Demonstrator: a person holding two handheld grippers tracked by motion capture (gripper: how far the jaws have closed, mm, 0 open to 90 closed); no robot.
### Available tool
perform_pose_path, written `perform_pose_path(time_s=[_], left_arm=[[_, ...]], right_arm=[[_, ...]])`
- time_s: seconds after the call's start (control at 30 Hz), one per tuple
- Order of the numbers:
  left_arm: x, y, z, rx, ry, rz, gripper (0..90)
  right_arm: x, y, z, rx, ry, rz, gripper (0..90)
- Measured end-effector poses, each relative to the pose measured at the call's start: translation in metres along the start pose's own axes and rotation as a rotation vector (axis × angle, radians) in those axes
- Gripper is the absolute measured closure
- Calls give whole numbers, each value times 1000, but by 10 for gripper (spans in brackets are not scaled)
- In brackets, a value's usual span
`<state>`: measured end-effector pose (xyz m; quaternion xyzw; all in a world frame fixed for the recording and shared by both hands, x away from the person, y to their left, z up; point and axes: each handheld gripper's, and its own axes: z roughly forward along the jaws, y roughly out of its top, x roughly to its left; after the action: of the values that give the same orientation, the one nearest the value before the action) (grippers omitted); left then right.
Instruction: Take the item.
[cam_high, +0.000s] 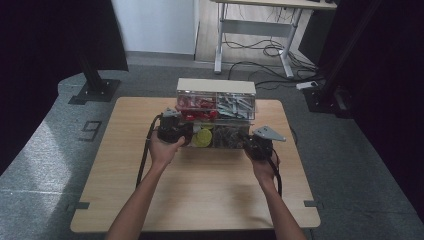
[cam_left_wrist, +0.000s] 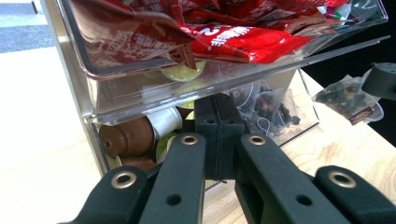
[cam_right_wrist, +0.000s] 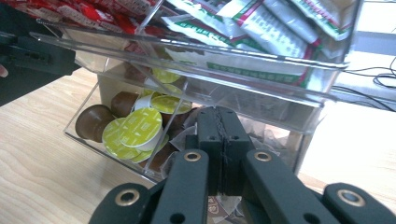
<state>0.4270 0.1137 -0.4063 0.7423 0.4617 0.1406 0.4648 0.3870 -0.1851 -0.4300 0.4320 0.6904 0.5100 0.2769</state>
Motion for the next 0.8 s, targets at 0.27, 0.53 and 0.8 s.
perform_pose_path(time_s=[0.27,0.53,0.8], left_arm=[[0,0,1,2,-1,2,900],[-1,0,1,4,0,3,900],[-1,0,0,4,0,3,900]], right_arm=[[-9,2,-8,-8,-17,9,890],[-16,3,-15,-16,-32,16,890],[-25,2,-23,-22,-48,26,890]])
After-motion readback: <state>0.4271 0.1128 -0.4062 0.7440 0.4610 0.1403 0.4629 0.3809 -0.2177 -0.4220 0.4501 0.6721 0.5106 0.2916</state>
